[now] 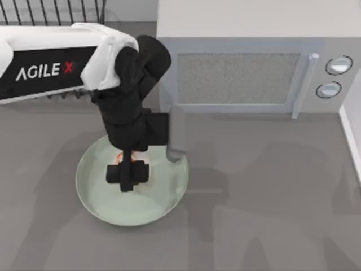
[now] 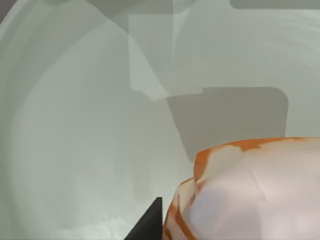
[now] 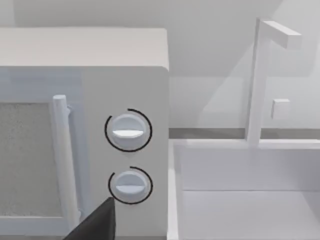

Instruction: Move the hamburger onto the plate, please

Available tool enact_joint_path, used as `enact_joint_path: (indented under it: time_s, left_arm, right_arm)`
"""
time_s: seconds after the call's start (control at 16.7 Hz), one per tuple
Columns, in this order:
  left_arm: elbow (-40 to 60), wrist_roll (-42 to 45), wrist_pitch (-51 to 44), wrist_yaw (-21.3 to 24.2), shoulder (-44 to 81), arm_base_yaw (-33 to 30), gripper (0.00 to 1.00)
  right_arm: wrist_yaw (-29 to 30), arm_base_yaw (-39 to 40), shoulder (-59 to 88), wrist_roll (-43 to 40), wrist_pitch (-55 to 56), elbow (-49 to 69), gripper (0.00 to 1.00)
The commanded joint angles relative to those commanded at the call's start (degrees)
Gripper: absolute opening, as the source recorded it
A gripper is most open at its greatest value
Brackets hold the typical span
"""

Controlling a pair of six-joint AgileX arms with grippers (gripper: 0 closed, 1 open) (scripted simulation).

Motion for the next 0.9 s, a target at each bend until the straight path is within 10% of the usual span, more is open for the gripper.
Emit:
enact_joint_path:
  time_s: [0.6,0.9]
  left_arm:
    - [0.00,0.00,0.00,0.00,0.00,0.00,0.98]
    - [0.00,0.00,0.00,0.00,0.00,0.00,1.00]
  right_arm:
    - [0.00,0.00,0.00,0.00,0.00,0.00,1.00]
    - [0.00,0.00,0.00,0.00,0.00,0.00,1.00]
